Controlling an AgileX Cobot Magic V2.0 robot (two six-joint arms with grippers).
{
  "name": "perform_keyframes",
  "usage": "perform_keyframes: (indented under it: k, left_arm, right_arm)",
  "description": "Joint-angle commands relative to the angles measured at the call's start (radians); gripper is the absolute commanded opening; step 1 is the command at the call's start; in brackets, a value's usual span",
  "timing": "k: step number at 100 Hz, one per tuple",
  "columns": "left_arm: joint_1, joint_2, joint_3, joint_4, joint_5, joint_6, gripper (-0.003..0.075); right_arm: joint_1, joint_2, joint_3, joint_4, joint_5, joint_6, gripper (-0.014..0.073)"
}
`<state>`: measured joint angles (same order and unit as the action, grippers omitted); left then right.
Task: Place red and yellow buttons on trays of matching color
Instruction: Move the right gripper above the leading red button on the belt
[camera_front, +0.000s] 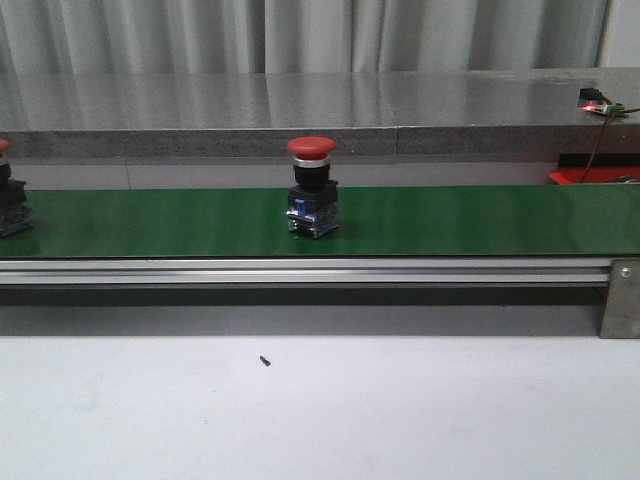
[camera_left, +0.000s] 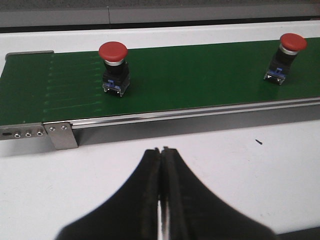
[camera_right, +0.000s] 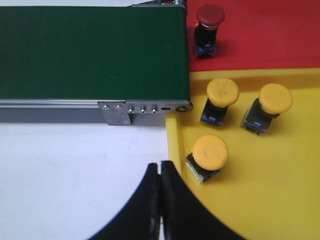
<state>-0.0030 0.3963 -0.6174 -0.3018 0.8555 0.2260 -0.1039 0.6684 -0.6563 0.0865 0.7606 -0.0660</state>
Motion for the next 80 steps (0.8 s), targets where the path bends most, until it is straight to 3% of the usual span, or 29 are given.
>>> perform_keyframes:
  k: [1, 31, 40, 50, 60, 67, 80]
  left_arm:
    - [-0.007, 0.007, -0.023, -0.026, -0.059, -0.001, -0.0020]
    - [-0.007, 0.007, -0.023, -0.026, -0.059, -0.001, -0.0020]
    - [-0.007, 0.007, -0.023, -0.026, -0.059, -0.001, -0.0020]
    - [-0.007, 0.007, -0.023, -0.026, -0.059, -0.001, -0.0020]
    - [-0.007, 0.007, -0.023, -0.026, -0.059, -0.001, -0.0020]
    - [-0.007, 0.007, -0.023, -0.026, -0.059, -0.001, -0.0020]
    - [-0.007, 0.007, -0.023, -0.026, -0.059, -0.001, -0.0020]
  right_arm:
    - [-0.001, 0.072, -0.094, 0.013, -0.045, -0.012, -0.0067]
    - [0.047, 0.276, -0.265, 0.038, 0.022, -0.012, -0.0026]
    - [0.093, 0.330, -0.301, 0.041, 0.029, -0.012, 0.0090]
    - [0.151, 0.386, -0.344, 0.041, 0.035, -0.012, 0.0309]
    - [0.204, 0.440, -0.385, 0.041, 0.038, -0.012, 0.0475]
    - [0.241, 0.481, -0.418, 0.041, 0.048, -0.012, 0.0530]
    - [0.314, 0.560, -0.483, 0.041, 0.056, -0.012, 0.0536]
